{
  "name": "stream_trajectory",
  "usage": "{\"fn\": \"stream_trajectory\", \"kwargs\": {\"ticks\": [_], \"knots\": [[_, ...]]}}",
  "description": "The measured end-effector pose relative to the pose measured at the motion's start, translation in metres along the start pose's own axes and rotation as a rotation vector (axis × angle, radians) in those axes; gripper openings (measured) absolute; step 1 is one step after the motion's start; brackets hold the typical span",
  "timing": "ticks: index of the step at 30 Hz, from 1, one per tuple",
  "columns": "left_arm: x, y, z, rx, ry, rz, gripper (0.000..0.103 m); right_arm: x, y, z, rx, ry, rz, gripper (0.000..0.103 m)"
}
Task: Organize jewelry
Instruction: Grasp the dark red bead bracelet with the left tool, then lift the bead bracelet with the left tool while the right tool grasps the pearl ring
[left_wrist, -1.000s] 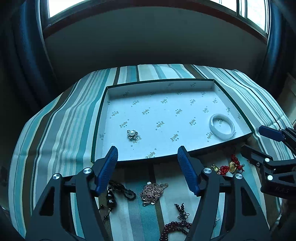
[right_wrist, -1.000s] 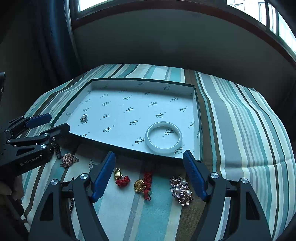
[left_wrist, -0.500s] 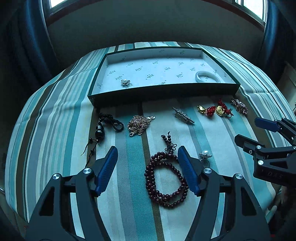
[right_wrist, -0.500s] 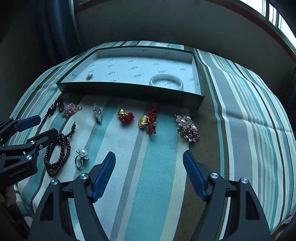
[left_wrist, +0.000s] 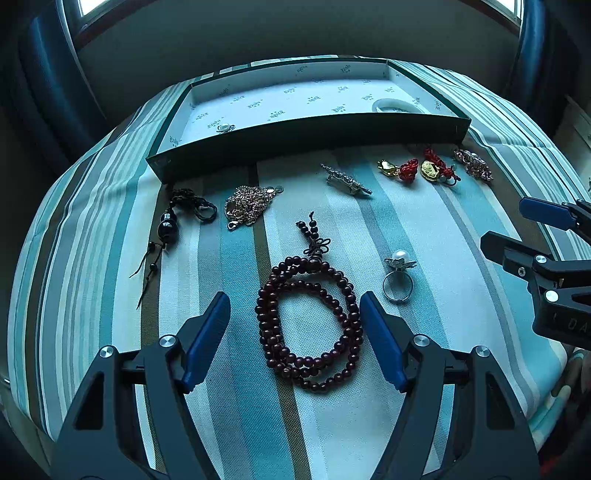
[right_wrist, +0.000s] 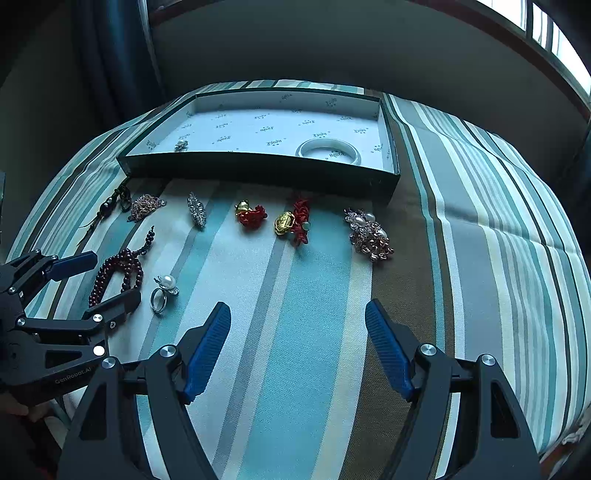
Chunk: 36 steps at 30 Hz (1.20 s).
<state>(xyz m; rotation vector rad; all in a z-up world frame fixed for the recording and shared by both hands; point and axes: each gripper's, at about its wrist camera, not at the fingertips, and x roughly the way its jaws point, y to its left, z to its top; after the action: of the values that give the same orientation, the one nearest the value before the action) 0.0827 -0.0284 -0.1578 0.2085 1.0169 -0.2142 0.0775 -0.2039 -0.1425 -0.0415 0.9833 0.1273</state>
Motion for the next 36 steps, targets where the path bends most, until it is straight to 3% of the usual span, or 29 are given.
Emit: {"fn": "stream_trajectory", "kwargs": {"ticks": [3, 7, 10, 17, 28, 33, 36], "knots": [[0.001, 0.005, -0.001, -0.017, 0.007, -0.033, 0.070, 0.000, 0.000, 0.000, -0.001, -0.001, 0.002, 0.074], [-0.003, 0.002, -0.002, 0.017, -0.003, -0.086, 0.034, 0.000, 0.001, 0.000, 0.000, -0.001, 0.002, 0.074], [-0.005, -0.003, -0.003, 0.050, -0.005, -0.113, 0.019, 0.001, 0.002, 0.000, -0.005, 0.001, 0.002, 0.074], [-0.011, 0.005, -0.006, 0.038, -0.021, -0.084, 0.016, 0.000, 0.007, 0.001, -0.012, 0.000, 0.011, 0.074], [-0.028, 0.049, -0.006, -0.041, -0.065, 0.058, 0.016, 0.003, 0.042, 0.013, -0.088, -0.017, 0.064, 0.074], [-0.028, 0.071, -0.010, -0.095, -0.057, 0.101, 0.016, 0.015, 0.061, 0.018, -0.123, 0.010, 0.103, 0.062], [-0.028, 0.079, -0.012, -0.112, -0.055, 0.115, 0.016, 0.022, 0.070, 0.019, -0.136, 0.026, 0.118, 0.061]]}}
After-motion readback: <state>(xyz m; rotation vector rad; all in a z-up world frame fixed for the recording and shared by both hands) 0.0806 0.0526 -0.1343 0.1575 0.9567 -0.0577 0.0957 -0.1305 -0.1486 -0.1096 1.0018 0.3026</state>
